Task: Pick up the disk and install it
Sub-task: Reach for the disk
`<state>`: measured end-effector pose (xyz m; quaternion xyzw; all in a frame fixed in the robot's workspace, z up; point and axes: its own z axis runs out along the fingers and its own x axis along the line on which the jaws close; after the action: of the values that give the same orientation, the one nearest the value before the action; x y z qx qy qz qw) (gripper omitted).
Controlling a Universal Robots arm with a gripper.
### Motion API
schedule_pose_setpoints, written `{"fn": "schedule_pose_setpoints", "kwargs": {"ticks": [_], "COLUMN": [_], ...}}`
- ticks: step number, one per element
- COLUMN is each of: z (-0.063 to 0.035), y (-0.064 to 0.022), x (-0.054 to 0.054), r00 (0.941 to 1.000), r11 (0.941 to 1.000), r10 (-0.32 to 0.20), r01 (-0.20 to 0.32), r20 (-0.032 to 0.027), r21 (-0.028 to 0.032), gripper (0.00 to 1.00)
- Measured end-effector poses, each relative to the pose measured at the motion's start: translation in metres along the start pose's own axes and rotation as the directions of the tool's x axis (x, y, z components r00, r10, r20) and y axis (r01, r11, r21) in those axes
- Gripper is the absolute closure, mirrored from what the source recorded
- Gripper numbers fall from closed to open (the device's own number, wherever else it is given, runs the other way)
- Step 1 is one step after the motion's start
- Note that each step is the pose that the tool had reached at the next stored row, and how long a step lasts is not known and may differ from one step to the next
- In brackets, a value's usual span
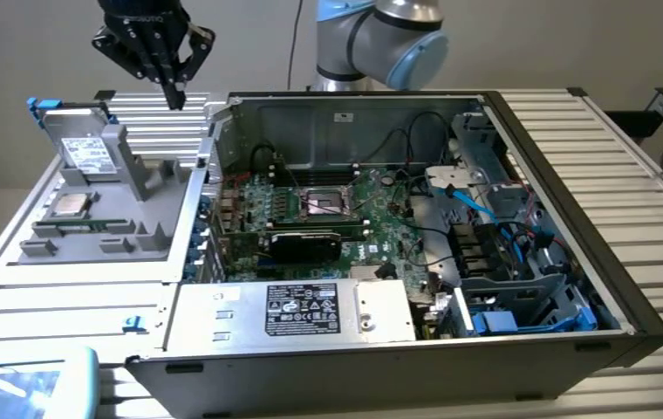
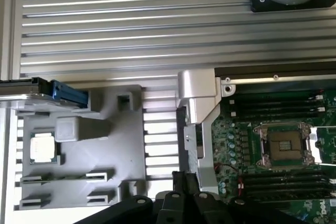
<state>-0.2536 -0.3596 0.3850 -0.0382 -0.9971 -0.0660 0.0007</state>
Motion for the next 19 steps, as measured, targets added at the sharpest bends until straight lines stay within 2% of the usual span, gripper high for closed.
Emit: {"fn": "schedule_pose_setpoints", "kwargs": {"ticks": [3, 4, 6, 8, 9, 11, 12, 19], "z": [0.0002, 0.0004, 0.0011, 0.0015, 0.0016, 0.0013, 0.0008, -0.0004], "y": [0.0009, 0.0023, 0.0073, 0.012, 0.0133, 0.0147, 0.0158, 0.0227], "x": [0.01, 0.013, 0.016, 0.017, 0.017, 0.019, 0.021, 0.044], "r00": [0.9999, 0.9998, 0.9998, 0.9997, 0.9997, 0.9997, 0.9997, 0.9997], "r11": [1.0, 1.0, 1.0, 0.9999, 0.9997, 0.9988, 0.9985, 0.9985], "r10": [0.002, 0.002, 0.003, 0.003, 0.003, -0.001, -0.001, -0.001], "r01": [-0.002, -0.002, -0.003, -0.003, -0.002, 0.002, 0.002, 0.002], "r20": [-0.0155, -0.0181, -0.0196, -0.0228, -0.0245, -0.0247, -0.0245, -0.0245], "r21": [0.0012, 0.0014, 0.0063, 0.0167, 0.0246, 0.0493, 0.0538, 0.0544], "gripper": [0.89, 0.89, 0.89, 0.89, 0.89, 0.89, 0.89, 0.89]}}
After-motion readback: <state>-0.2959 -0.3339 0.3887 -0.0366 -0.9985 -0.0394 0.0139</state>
